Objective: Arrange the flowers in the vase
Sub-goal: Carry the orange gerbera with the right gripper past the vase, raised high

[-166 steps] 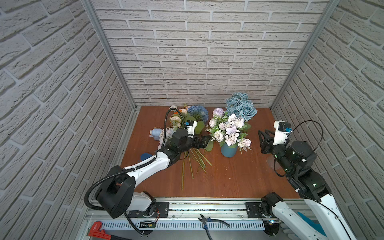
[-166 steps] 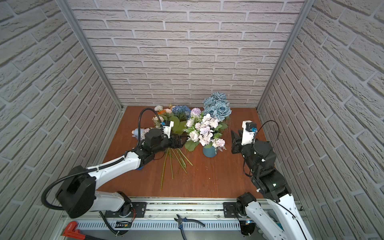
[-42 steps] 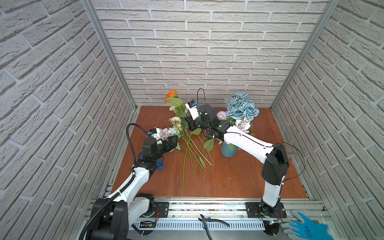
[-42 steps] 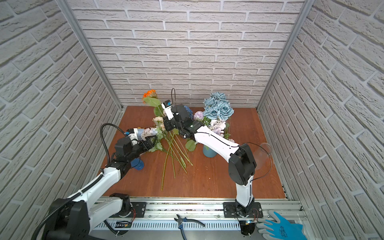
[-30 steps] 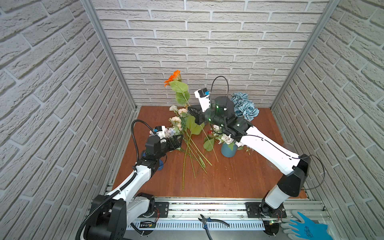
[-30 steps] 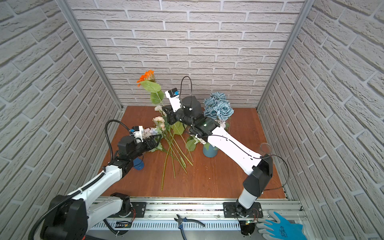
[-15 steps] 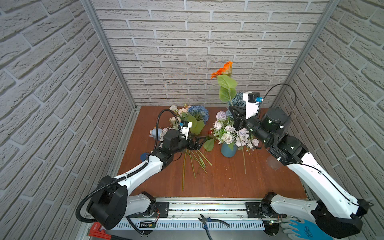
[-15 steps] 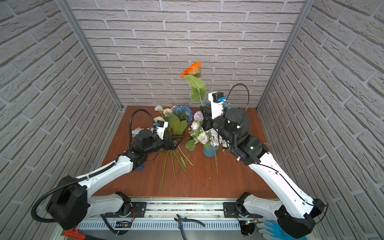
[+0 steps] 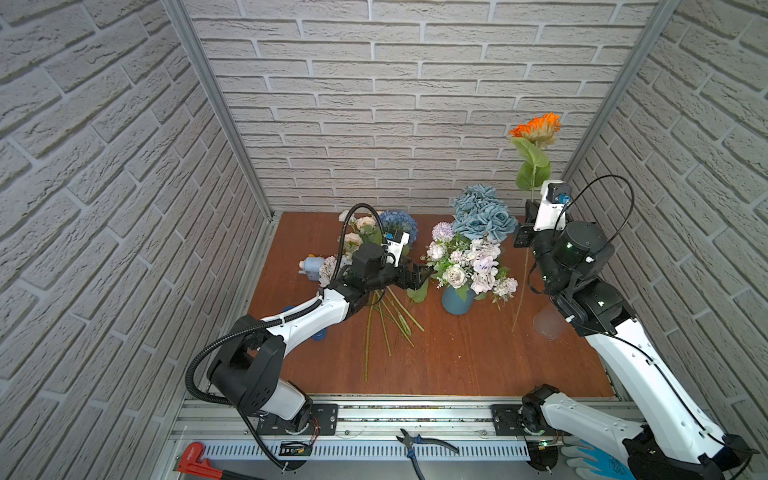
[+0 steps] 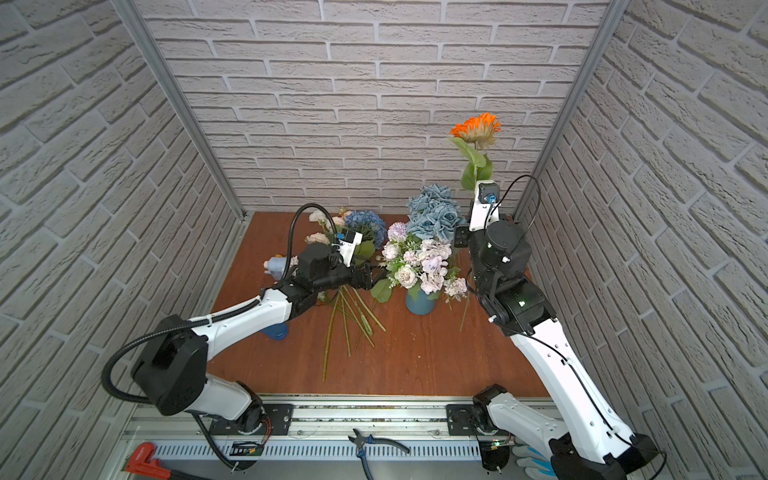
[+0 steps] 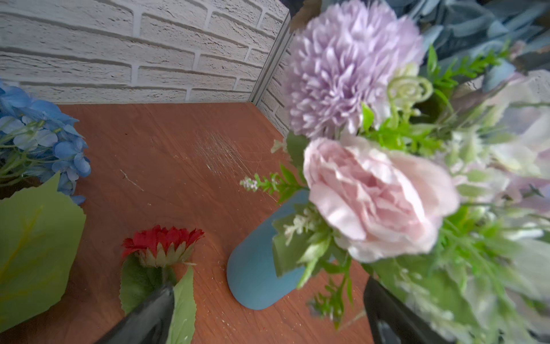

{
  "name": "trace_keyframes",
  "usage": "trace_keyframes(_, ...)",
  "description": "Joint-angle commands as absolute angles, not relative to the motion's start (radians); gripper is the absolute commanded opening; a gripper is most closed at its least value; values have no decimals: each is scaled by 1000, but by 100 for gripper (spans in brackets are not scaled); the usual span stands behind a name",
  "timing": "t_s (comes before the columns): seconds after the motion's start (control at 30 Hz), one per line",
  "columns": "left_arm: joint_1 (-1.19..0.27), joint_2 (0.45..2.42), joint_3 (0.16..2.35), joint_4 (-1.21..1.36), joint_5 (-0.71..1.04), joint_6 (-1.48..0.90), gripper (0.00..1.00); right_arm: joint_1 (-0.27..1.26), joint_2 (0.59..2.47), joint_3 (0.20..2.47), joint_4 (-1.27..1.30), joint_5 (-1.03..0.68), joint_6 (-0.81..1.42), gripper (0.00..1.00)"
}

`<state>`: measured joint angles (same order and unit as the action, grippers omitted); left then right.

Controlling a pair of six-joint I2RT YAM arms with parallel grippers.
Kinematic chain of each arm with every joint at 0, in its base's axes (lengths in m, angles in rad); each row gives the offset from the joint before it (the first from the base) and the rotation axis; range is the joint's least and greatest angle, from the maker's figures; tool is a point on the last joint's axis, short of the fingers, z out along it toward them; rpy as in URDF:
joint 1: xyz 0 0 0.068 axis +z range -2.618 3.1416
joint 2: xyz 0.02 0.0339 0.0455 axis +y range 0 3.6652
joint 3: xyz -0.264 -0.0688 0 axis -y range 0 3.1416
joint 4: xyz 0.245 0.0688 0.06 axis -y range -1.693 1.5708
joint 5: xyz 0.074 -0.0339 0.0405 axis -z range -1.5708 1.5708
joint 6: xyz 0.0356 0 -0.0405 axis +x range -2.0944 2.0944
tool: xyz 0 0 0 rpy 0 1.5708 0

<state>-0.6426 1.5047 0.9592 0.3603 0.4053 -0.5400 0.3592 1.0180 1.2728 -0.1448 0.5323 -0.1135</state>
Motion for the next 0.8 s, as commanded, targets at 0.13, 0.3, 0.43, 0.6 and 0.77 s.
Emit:
trace_keyframes(0.13, -618, 1612, 1087, 395, 375, -589, 98, 297, 1046, 1139, 275, 577, -307, 6)
trace_keyframes(0.3, -579, 1679, 1143, 417, 400, -645, 98, 285, 1068, 1062, 472, 513, -379, 6)
trace_keyframes(0.43, -563, 1698, 1160, 429, 415, -663, 98, 274, 1076, 1011, 610, 457, -345, 6)
trace_keyframes(0.6, -562, 1684, 1146, 429, 416, -668, 98, 276, 1039, 960, 693, 395, -187, 6)
trace_keyframes(0.77, -563, 1658, 1117, 429, 412, -673, 98, 275, 1013, 894, 863, 404, -114, 6)
